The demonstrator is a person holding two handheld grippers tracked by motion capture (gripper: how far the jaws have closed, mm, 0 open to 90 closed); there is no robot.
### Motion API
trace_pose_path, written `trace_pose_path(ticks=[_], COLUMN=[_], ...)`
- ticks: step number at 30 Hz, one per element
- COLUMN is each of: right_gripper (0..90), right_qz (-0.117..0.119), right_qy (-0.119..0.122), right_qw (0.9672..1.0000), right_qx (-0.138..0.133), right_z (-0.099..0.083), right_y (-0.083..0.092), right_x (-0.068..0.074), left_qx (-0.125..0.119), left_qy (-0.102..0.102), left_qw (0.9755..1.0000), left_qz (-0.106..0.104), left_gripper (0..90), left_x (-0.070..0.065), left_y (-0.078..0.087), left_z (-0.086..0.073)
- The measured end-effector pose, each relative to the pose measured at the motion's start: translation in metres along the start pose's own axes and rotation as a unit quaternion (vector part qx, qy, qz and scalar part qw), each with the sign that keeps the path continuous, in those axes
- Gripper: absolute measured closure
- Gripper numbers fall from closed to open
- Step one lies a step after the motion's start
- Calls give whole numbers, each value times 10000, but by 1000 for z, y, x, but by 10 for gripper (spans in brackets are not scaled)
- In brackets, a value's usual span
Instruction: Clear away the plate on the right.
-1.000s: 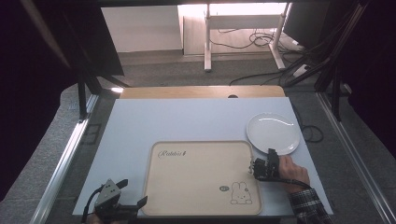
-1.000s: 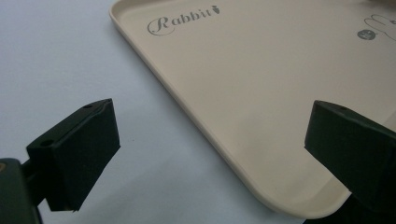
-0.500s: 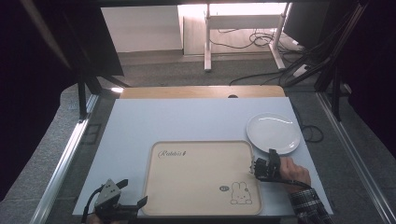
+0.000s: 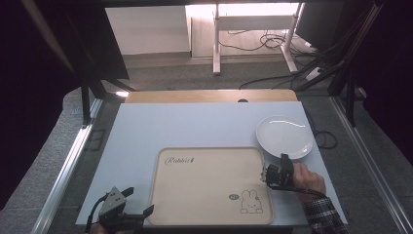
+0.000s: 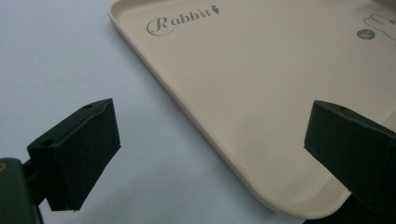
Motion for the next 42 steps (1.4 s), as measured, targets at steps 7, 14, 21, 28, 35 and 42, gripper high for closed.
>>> trace_pose_path(ticks=[7, 14, 21, 28, 35, 42], right_gripper=[864, 863, 862, 861, 860, 859], right_qz=[-54, -126, -257, -383, -471, -258], right_qy=[-2, 53, 66, 157, 182, 167], right_qw=[10000, 9999, 9996, 9987, 9973, 9950], right_qx=[11, -6, -127, -310, -532, -947], right_z=[-4, -7, -4, 2, 14, 27], right_y=[6, 11, 21, 37, 54, 64], right_x=[-5, -8, -11, -15, -15, -13], left_qx=[10, 14, 13, 15, 17, 17], left_qy=[-9, -20, -17, -14, -15, -16], left_qw=[10000, 10000, 10000, 10000, 10000, 10000], left_qz=[-1, -1, 0, -1, 0, -2], left_gripper=[29, 30, 30, 30, 30, 30], left_x=[0, 0, 0, 0, 0, 0], left_y=[0, -1, -1, -1, -1, -1], left_z=[0, 0, 0, 0, 0, 0])
Point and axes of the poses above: each handheld gripper's, and its own axes: y roughly backward along the jaws, z roughly out of its top, x roughly to its left, the point moved 6 cm from there along -y, roughly forward along the jaws, and after that the axes turned 4 degrees about x, right-handed, at the moved point
